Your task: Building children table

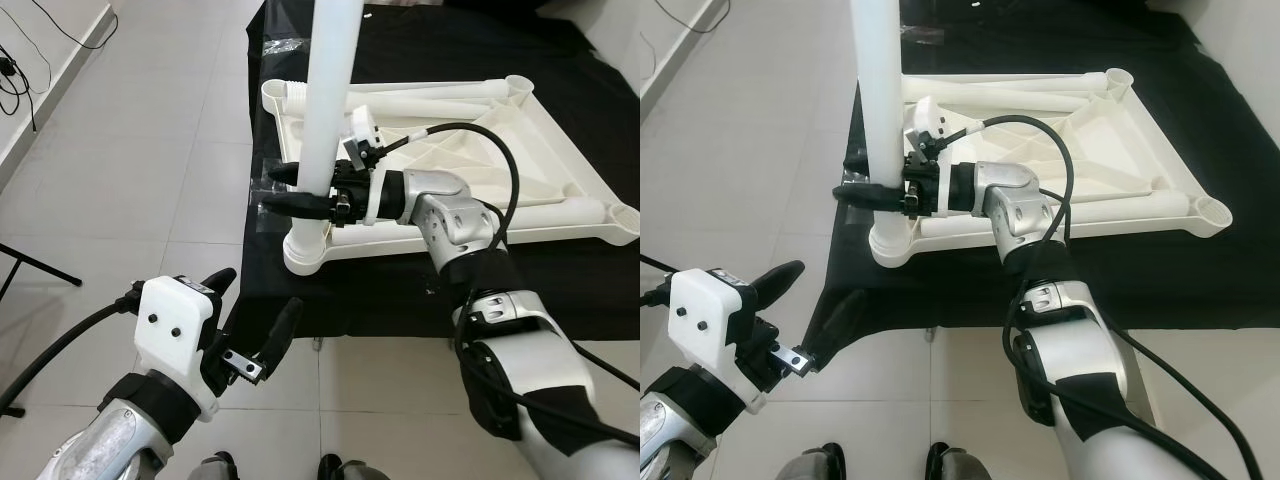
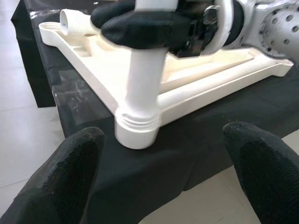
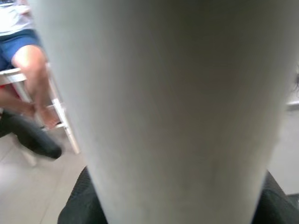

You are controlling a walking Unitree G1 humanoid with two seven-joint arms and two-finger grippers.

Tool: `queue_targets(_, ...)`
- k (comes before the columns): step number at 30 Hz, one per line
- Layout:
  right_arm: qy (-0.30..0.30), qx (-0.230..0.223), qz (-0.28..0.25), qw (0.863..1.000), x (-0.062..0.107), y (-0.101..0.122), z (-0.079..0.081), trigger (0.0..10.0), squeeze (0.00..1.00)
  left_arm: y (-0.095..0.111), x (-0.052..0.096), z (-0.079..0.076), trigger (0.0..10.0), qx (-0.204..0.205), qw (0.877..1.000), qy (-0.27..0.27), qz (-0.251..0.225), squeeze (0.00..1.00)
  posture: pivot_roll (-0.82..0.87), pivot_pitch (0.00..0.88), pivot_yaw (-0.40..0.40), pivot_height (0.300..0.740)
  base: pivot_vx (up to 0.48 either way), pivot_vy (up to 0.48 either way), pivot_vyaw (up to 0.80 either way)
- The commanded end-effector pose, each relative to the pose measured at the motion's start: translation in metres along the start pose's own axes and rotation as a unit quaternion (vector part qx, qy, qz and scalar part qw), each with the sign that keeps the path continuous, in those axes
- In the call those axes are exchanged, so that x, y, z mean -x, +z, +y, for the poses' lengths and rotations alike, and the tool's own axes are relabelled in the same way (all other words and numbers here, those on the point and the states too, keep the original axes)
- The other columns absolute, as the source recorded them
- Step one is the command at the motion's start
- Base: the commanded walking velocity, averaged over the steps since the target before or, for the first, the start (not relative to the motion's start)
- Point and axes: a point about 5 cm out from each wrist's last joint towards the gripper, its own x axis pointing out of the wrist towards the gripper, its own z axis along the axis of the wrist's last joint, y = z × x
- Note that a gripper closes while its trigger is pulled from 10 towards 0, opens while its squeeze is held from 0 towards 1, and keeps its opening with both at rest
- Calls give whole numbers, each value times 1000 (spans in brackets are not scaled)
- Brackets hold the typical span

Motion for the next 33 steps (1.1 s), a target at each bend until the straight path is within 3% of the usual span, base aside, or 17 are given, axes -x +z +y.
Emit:
queue_targets(1, 7, -15, 0, 1000, 8, -4, 0, 0, 0, -2, 2, -2, 10000, 0, 1000, -7, 9, 0, 271, 274, -118, 740, 0, 0, 0)
queue_targets(5, -11, -7, 15, 1000, 27, -9, 1, 0, 0, -3, 2, -2, 10000, 0, 1000, -7, 10, 0, 251, 254, -120, 740, 0, 0, 0)
queue_targets(9, -95, -47, 37, 994, 38, -46, 22, 0, 0, -3, 3, -3, 10000, 1, 1000, -9, 11, 0, 231, 240, -124, 740, 0, 0, 0)
queue_targets(10, -247, -70, 93, 962, 29, -76, 23, 0, 0, -4, 4, -3, 10000, 2, 1000, -10, 12, 0, 243, 237, -120, 740, 0, 0, 0)
queue_targets(11, -442, -102, 142, 880, 31, -103, 28, 0, 0, -4, 4, -3, 10000, 1, 1000, -10, 14, 0, 242, 228, -116, 740, 0, 0, 0)
queue_targets(12, -442, -102, 142, 880, 31, -103, 28, 0, 0, -4, 4, -3, 10000, 1, 1000, -10, 14, 0, 242, 228, -116, 740, 0, 0, 0)
queue_targets(13, -500, -128, 170, 839, 29, -121, 49, 0, 0, -5, 4, -3, 10000, 1, 1000, -10, 15, 0, 241, 225, -115, 740, 0, 0, 0)
queue_targets(15, -520, -128, 183, 824, 25, -126, 66, 0, 0, -4, 3, -3, 10000, 1, 1000, -9, 12, 0, 250, 221, -105, 740, 0, 0, 0)
queue_targets(17, -491, -130, 176, 843, 14, -124, 72, 0, 0, -4, 3, -3, 10000, 1, 1000, -10, 12, 0, 219, 209, -95, 740, 0, 0, 0)
queue_targets(19, -491, -130, 176, 843, 14, -124, 72, 0, 0, -4, 3, -3, 10000, 1, 1000, -10, 12, 0, 219, 209, -95, 740, 0, 0, 0)
queue_targets(21, -459, -112, 151, 869, -4, -112, 59, 0, 0, -3, 2, -3, 10000, 1, 1000, -12, 9, 0, 232, 204, -112, 740, 0, 0, 0)
queue_targets(25, -445, -106, 139, 879, -13, -105, 51, 0, 0, -2, 2, -2, 10000, -2, 1000, -10, 7, 0, 240, 206, -115, 740, 0, 0, 0)
queue_targets(26, -427, -102, 119, 890, -21, -97, 46, 4863, 0, -1, 1, -1, 10000, -4, 1000, -9, 6, 0, 241, 207, -115, 740, 0, 0, 0)
queue_targets(27, -427, -102, 119, 890, -21, -97, 46, 4863, 0, -1, 1, -1, 10000, -4, 1000, -9, 6, 0, 241, 207, -115, 740, 0, 0, 0)
queue_targets(28, -410, -92, 106, 901, -27, -90, 43, 10000, 0, -1, 1, -1, 10000, -6, 1000, -8, 5, 0, 239, 209, -111, 740, 0, 0, 0)
queue_targets(29, -379, -93, 81, 917, -32, -82, 44, 10000, 1000, -1, 1, -1, 10000, -5, 1000, -9, 5, 0, 237, 211, -111, 740, 0, 0, 0)
queue_targets(33, -321, -82, 30, 943, -40, -62, 43, 10000, 1000, -1, 2, -3, 10000, -3, 1000, -12, 6, 0, 237, 219, -113, 740, 0, 0, 0)
